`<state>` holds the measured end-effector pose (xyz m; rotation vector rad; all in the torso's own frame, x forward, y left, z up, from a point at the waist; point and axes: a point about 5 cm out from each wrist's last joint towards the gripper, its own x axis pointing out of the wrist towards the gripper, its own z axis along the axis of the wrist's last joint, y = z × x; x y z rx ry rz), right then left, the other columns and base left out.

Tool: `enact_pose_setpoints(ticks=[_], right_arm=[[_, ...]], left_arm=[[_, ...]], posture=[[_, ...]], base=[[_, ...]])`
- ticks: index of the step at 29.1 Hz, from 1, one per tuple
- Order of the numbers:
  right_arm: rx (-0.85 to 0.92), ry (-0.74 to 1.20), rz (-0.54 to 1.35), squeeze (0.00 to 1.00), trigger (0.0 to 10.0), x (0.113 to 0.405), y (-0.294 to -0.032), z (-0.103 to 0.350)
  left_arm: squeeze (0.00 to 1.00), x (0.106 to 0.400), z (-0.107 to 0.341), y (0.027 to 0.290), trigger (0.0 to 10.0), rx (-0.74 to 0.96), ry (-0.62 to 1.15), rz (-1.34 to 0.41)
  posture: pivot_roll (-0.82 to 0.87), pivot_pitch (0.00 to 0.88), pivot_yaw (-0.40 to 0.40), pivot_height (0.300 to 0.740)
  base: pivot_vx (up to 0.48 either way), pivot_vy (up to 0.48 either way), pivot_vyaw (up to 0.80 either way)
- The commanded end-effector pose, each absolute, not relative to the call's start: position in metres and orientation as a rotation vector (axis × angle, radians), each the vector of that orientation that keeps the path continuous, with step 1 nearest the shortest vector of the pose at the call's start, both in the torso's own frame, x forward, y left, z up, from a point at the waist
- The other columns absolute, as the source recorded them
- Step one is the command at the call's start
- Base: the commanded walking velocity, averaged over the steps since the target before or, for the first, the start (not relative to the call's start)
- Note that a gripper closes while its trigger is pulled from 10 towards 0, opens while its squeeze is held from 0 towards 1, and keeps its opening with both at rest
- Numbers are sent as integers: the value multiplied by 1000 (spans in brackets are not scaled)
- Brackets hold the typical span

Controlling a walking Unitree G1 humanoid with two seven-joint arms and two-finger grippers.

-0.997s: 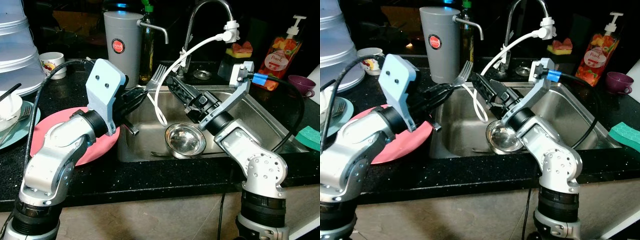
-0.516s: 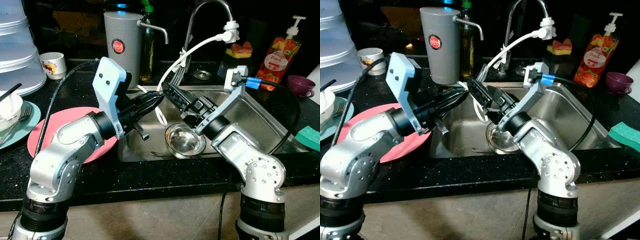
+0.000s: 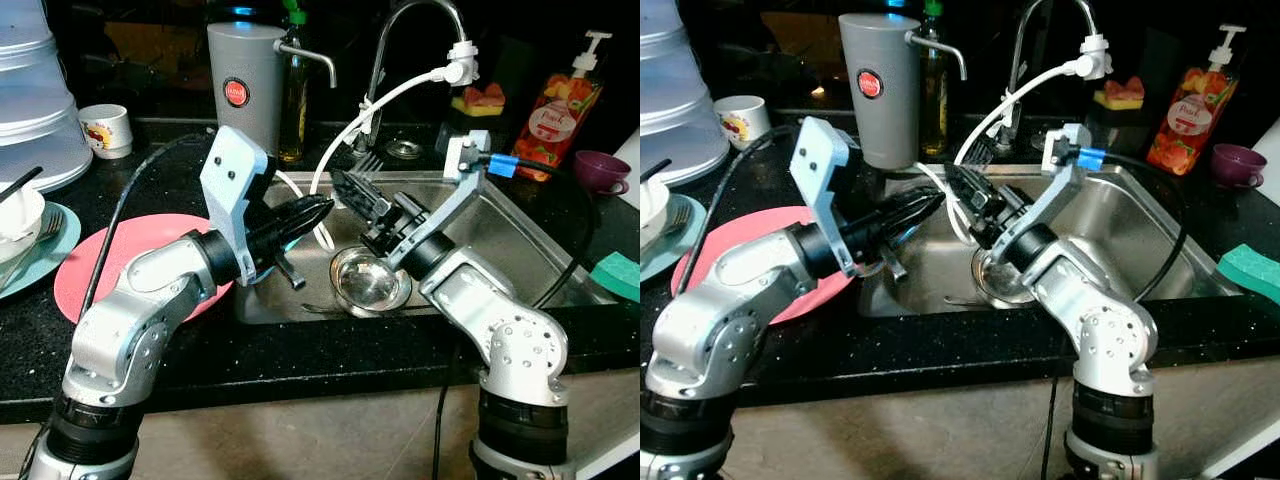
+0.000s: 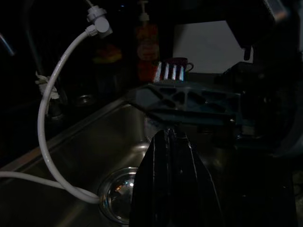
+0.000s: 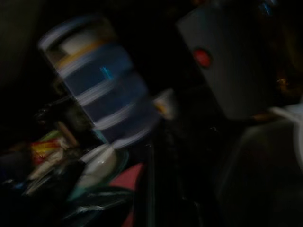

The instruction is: Kitchen organization

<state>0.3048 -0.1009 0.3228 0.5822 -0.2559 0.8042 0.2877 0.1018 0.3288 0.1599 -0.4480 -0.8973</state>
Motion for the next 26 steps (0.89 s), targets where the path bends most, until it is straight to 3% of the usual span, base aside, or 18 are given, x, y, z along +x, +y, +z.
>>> enact_pose_setpoints(ticks=[1, 13, 14, 15, 16, 21, 22, 26], right_arm=[[589, -265, 799, 0, 0, 303, -103, 323], [555, -267, 761, 0, 0, 306, -105, 320], [515, -262, 720, 0, 4784, 309, -106, 318], [515, -262, 720, 0, 4784, 309, -106, 318], [475, -258, 684, 0, 10000, 312, -107, 315], [415, -266, 608, 0, 10000, 318, -111, 310], [393, -277, 581, 0, 10000, 320, -113, 309], [265, -309, 459, 0, 10000, 330, -117, 302]], left_arm=[[0, 288, 324, 99, 10000, 185, -438, -902], [0, 295, 323, 102, 10000, 160, -434, -789], [357, 296, 323, 103, 10000, 129, -432, -787], [357, 296, 323, 103, 10000, 129, -432, -787], [1000, 295, 322, 103, 10000, 111, -432, -790], [1000, 296, 324, 107, 10000, 59, -437, -738], [0, 296, 325, 108, 10000, 24, -439, -726], [0, 297, 326, 115, 10000, -95, -426, -680]], posture=[[48, 165, -64, 740], [51, 162, -65, 740], [51, 162, -65, 740], [51, 162, -65, 740], [49, 160, -66, 740], [46, 155, -69, 740], [46, 154, -71, 740], [46, 147, -78, 740]], base=[[0, 0, 0], [0, 0, 0], [0, 0, 0], [0, 0, 0], [0, 0, 0], [0, 0, 0], [0, 0, 0], [0, 0, 0]])
